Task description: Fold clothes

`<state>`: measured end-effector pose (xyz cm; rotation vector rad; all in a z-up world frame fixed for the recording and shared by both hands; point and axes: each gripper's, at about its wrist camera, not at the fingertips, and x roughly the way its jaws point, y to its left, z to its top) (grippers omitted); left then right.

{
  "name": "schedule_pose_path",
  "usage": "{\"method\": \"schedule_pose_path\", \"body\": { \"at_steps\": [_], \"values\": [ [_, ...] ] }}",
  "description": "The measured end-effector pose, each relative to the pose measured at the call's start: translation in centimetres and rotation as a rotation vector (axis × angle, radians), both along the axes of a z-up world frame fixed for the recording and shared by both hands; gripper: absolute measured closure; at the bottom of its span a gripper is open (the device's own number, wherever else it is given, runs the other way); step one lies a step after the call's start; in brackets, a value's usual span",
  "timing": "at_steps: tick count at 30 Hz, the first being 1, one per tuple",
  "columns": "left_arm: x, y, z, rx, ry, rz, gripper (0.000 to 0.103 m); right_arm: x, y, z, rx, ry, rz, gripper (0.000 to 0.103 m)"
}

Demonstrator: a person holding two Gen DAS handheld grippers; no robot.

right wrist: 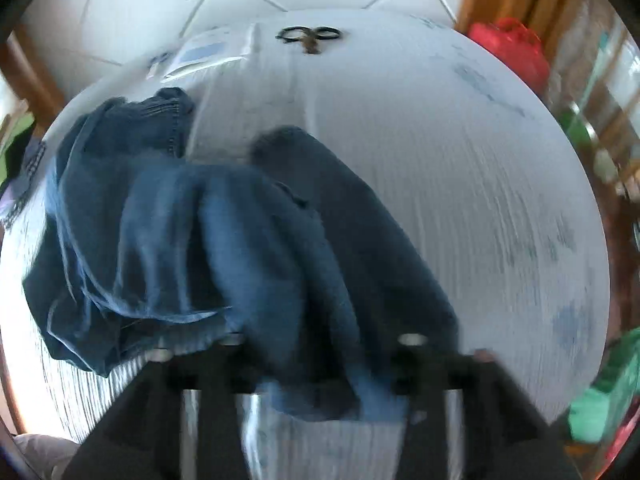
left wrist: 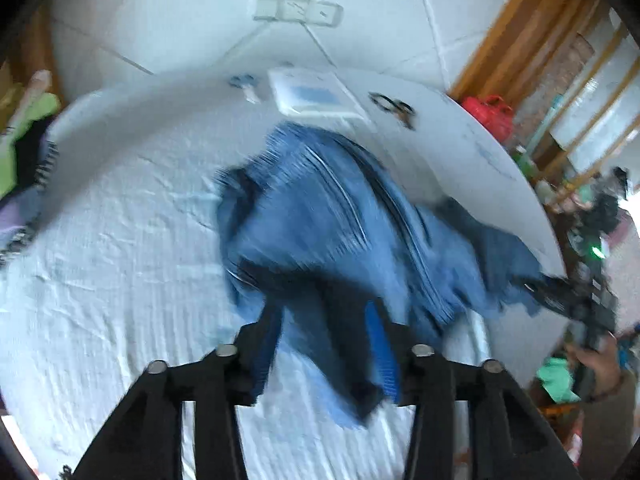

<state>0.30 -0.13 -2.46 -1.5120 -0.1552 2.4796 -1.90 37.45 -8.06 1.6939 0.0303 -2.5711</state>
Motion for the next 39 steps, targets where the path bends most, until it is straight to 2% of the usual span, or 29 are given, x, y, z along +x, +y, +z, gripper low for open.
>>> {"method": "schedule_pose_path", "body": {
  "at_steps": [3,5,7,9,13,17,25,28,30,31,32,33,34,35,37,39],
  "values": [
    [-1.1,-2.0,0.6,-0.077,0.035,0.094,0.052,-0.7,-0.5,3.0,-0.063,0.078,0.03,0.033],
    [-2.6,-3.4,0.1,-0.097,0.034,0.13,0.052,-1.8,-1.4,5.3,-0.121,0.14,0.061,0.011],
    [-4.3,-4.4,-0.9,-0.094,0.014,0.151,0.052,-2.8,-2.3,7.6,-0.18,0.202,0.092,0.004],
    [-6.5,-5.0,-2.4,-0.087,-0.019,0.173,0.052,-5.0,-4.3,8.0,-0.228,0.204,0.132,0.004],
    [-9.8,-4.8,-5.2,-0.126,-0.044,0.185,0.052,-9.2,-8.0,6.2,-0.279,0.15,0.189,0.006],
    [-13.2,-4.8,-8.5,-0.094,-0.096,0.182,0.052,-13.2,-11.8,3.2,-0.307,0.063,0.236,0.024],
    [-18.3,-3.2,-13.8,-0.101,-0.155,0.15,0.052,-20.3,-18.0,-3.9,-0.232,-0.067,0.294,0.024],
    [-18.4,-2.1,-14.2,-0.155,-0.128,0.128,0.048,-21.5,-18.8,-6.4,-0.215,-0.115,0.289,0.021],
    [-18.2,-1.4,-14.2,-0.183,-0.113,0.115,0.054,-21.8,-19.2,-7.9,-0.217,-0.149,0.302,0.021],
    [-18.1,-1.0,-14.2,-0.197,-0.106,0.109,0.059,-21.4,-19.6,-8.6,-0.209,-0.165,0.333,0.027],
    [-17.9,-0.9,-14.1,-0.198,-0.104,0.109,0.076,-20.9,-20.1,-8.5,-0.155,-0.136,0.367,0.052],
    [-17.7,-1.0,-13.8,-0.187,-0.105,0.115,0.084,-20.4,-20.7,-8.4,-0.1,-0.124,0.396,0.072],
    [-17.3,-1.3,-13.4,-0.178,-0.101,0.125,0.085,-20.1,-21.0,-8.3,-0.091,-0.118,0.406,0.08],
    [-16.8,-1.6,-12.5,-0.179,-0.085,0.139,0.086,-19.8,-21.1,-7.7,-0.091,-0.101,0.42,0.086],
    [-15.3,-2.9,-10.1,-0.184,-0.034,0.175,0.087,-19.2,-21.5,-5.6,-0.088,-0.046,0.443,0.088],
    [-13.2,-5.2,-7.0,-0.169,0.019,0.231,0.087,-18.2,-22.3,-2.1,-0.109,0.039,0.484,0.088]
  ]
}}
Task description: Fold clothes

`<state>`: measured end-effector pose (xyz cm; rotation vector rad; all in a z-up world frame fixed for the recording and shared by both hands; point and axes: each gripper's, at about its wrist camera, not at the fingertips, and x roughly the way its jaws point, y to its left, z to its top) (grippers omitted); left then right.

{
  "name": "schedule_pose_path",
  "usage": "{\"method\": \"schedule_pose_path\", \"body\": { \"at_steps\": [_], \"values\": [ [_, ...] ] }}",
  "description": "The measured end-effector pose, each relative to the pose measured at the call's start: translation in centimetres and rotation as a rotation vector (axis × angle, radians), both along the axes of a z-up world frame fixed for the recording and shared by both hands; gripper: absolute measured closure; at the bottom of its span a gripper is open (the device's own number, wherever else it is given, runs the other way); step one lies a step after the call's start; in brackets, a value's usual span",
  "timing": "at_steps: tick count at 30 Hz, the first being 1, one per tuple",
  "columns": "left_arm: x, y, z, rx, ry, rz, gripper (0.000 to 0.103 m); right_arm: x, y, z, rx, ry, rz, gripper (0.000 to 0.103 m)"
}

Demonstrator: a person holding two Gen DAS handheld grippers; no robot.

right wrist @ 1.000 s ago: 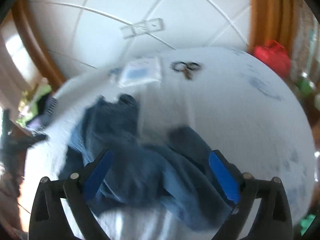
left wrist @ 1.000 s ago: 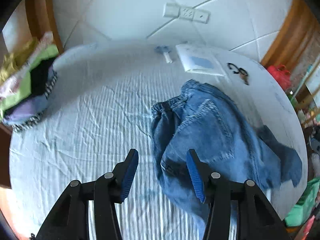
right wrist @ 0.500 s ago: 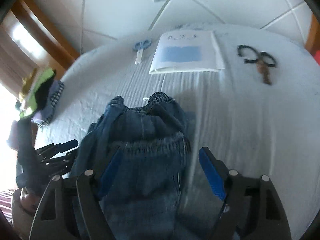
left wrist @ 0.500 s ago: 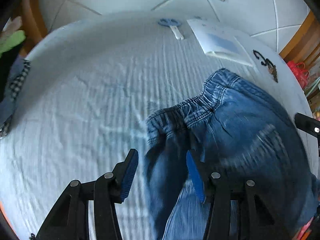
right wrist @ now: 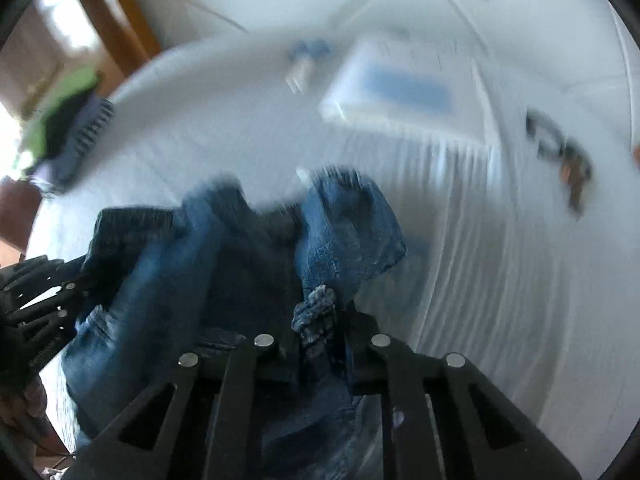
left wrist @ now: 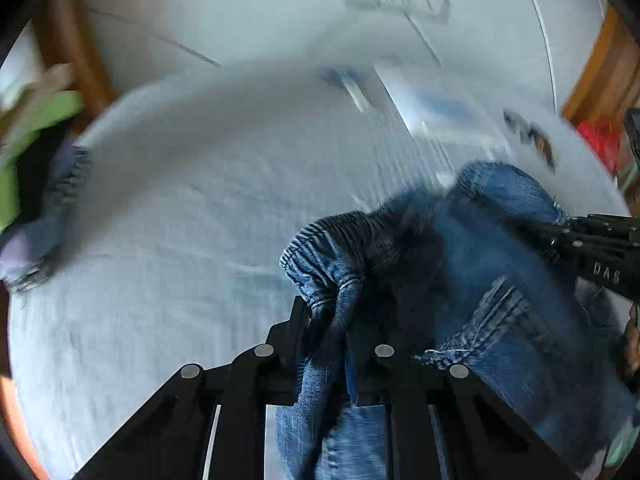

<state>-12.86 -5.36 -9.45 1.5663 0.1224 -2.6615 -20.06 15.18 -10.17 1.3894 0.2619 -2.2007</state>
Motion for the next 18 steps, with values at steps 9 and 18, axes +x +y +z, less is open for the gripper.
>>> {"method": "schedule_pose_path", "body": {
  "at_steps": [9,18],
  "values": [
    [14.9,-13.7,10.5,-0.094,0.202,0.399,0.086,4.1,-14.1,11.2,-0.18,0.198,0.347,0.084],
    [19.7,-23.1,3.7,-0.117,-0.071,0.614,0.064,7.3,-14.2,11.3,-0.279,0.133,0.296,0.034]
  ]
}}
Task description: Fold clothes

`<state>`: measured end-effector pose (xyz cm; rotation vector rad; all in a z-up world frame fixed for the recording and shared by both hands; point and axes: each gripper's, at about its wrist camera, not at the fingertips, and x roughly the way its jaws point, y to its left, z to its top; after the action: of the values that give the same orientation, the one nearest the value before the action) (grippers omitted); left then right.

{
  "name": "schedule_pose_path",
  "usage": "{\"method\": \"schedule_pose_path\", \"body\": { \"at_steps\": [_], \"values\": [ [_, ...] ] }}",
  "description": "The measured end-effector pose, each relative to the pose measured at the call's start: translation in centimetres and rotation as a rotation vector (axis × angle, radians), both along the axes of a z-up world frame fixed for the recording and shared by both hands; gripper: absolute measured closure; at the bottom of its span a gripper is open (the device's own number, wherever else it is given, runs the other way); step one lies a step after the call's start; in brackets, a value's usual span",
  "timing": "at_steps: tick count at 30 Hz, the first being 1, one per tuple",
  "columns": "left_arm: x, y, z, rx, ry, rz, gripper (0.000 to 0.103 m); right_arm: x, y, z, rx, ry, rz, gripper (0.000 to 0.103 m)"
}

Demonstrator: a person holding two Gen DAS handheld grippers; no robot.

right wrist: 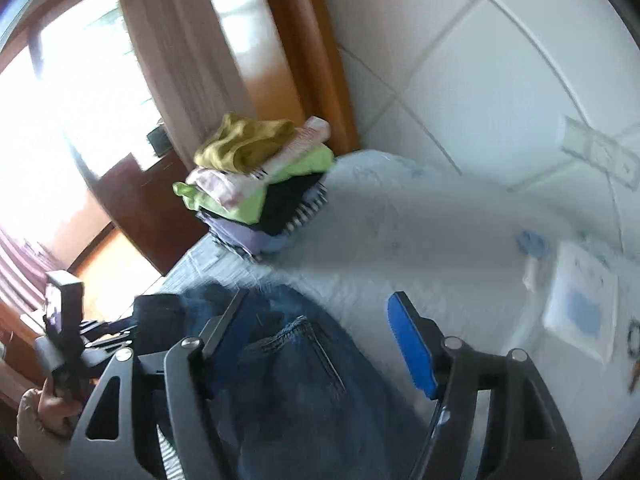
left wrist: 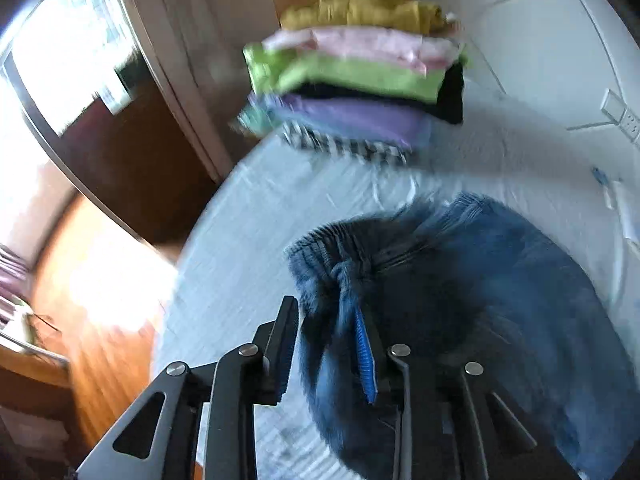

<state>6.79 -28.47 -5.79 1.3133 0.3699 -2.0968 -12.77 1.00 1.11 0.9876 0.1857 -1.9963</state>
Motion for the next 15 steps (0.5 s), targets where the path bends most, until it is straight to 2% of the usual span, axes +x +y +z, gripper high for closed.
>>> {"method": "schedule_pose_path", "body": {
  "at_steps": [1,2,4,6,10,12,15],
  "values": [
    [-0.1,0.2,0.1,0.011,0.011,-0.026,0.058,0.1,2.1,-0.4,0.017,-0.005,-0.046,0.034],
    [-0.4,0.6,0.6,0.015,0.03,-0.061,0.045,0.2,4.3,-0.9,0.034,-0.01,-0.091,0.034],
    [-2.2,1.9,2.1,0.026,0.086,-0.145,0.038,0.2,8.1,-1.7,0.066,-0.019,-0.179,0.032],
    [-4.4,3.1,3.3,0.04,0.137,-0.23,0.029,0.6,13.8,-2.6,0.099,-0.041,-0.31,0.03],
    [-8.9,4.9,2.6,0.038,0.122,-0.338,0.028,2.0,25.1,-4.2,0.119,-0.11,-0.573,0.029],
    [-11.1,5.3,1.0,0.047,0.085,-0.369,0.028,3.3,30.4,-5.0,0.121,-0.147,-0.69,0.029],
    [-13.7,5.6,-1.7,0.054,0.035,-0.402,0.028,5.3,35.8,-6.7,0.117,-0.218,-0.814,0.029]
  ]
}}
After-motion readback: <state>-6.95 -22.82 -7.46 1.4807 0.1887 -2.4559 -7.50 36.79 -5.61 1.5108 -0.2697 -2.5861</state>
